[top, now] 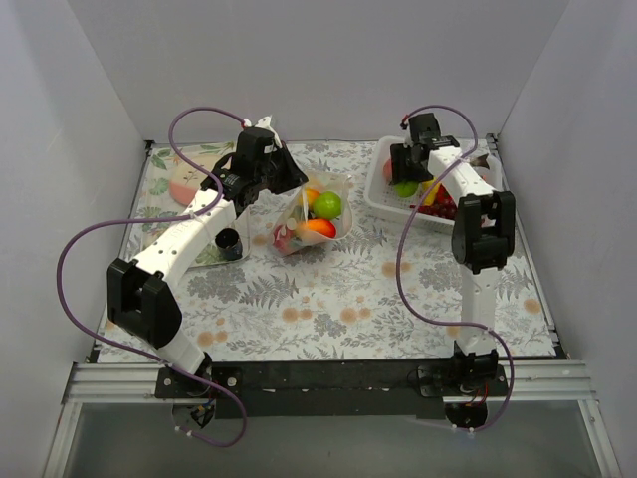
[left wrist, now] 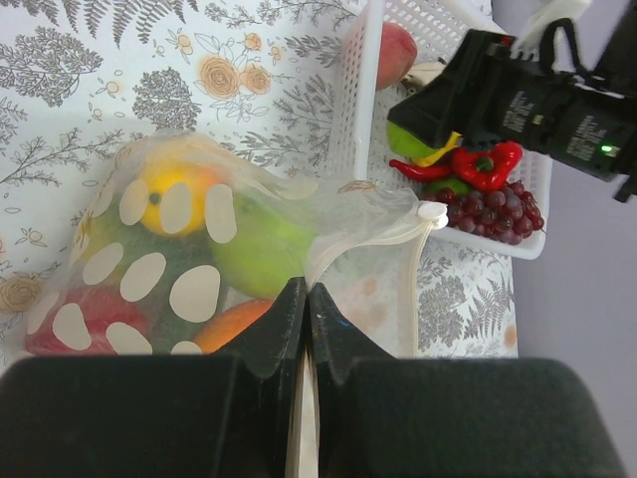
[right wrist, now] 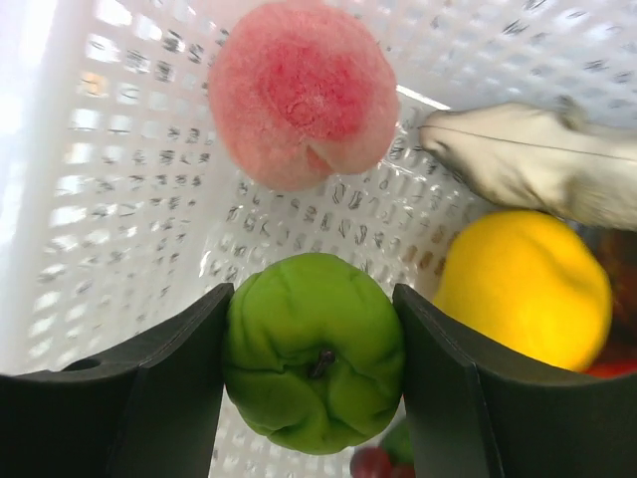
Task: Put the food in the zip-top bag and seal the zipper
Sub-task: Pick up the fake fruit from the bin, then place the fake fruit in the zipper food storage bag.
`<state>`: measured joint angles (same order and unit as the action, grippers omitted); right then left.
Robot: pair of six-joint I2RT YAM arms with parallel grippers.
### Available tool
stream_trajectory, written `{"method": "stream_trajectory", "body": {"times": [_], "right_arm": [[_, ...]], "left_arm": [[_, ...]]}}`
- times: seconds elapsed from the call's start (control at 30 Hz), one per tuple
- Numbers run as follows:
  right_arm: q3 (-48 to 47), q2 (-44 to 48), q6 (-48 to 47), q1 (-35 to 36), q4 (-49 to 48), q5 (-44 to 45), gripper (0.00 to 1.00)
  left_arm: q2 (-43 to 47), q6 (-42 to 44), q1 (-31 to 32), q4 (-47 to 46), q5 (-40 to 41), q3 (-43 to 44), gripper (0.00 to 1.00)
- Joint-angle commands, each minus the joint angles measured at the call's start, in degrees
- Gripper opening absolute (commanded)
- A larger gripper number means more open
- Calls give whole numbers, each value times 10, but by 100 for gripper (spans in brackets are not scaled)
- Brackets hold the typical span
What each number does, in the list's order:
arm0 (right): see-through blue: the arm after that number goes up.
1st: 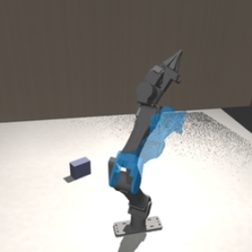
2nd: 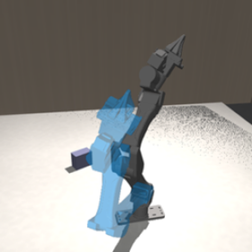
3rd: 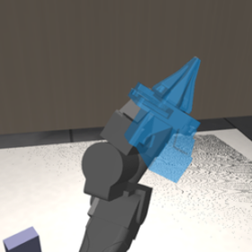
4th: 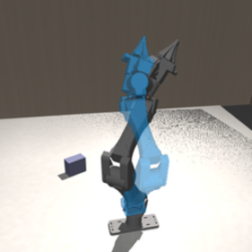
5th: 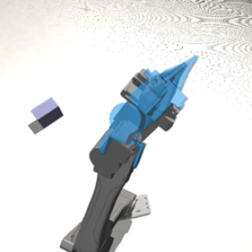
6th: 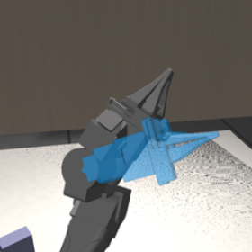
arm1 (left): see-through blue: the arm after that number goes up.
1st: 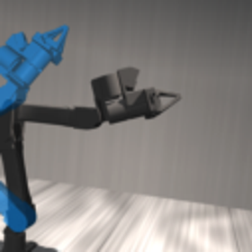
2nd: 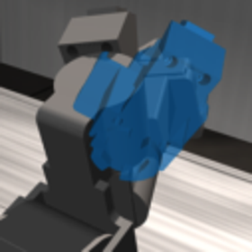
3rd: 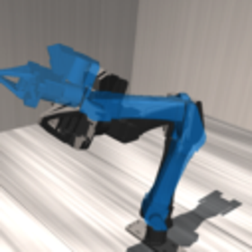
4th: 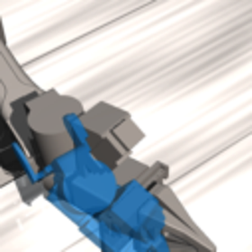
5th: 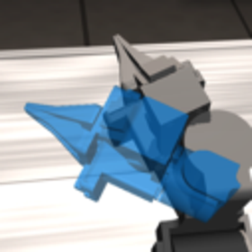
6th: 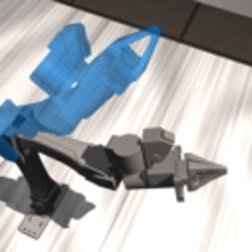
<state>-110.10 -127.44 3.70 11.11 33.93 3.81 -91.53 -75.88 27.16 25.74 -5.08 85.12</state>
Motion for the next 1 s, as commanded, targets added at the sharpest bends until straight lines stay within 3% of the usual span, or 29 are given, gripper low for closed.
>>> {"method": "stream_trajectory", "body": {"times": [0.0, 0.23, 0.47, 0.57, 0.7, 0.77, 0.8, 0.9, 0.97], "right_arm": [[-9, 115, 35, -2, 20, 13, 29], [83, 234, 53, 28, -2, -13, 26], [114, 329, 79, 170, -7, 35, 26], [111, 337, 90, 235, -1, 83, 27], [123, 335, 111, 275, -16, 81, 29], [124, 322, 111, 286, -15, 70, 38], [121, 316, 111, 287, -8, 66, 51], [127, 311, 110, 289, -13, 41, 77], [132, 316, 107, 289, -21, 18, 84]], "left_arm": [[17, -8, -3, -13, 7, 10, 0], [8, -22, -3, -17, 9, 9, 0], [-1, -31, -5, -15, 8, 12, 0], [-2, -32, -6, -15, 8, 12, 0], [-2, -32, -7, -15, 8, 10, 0], [-2, -33, -8, -15, 7, 9, 0], [-2, -33, -8, -15, 7, 9, 0], [0, -32, -9, -15, 7, 7, 0], [1, -32, -9, -16, 6, 6, 0]]}}
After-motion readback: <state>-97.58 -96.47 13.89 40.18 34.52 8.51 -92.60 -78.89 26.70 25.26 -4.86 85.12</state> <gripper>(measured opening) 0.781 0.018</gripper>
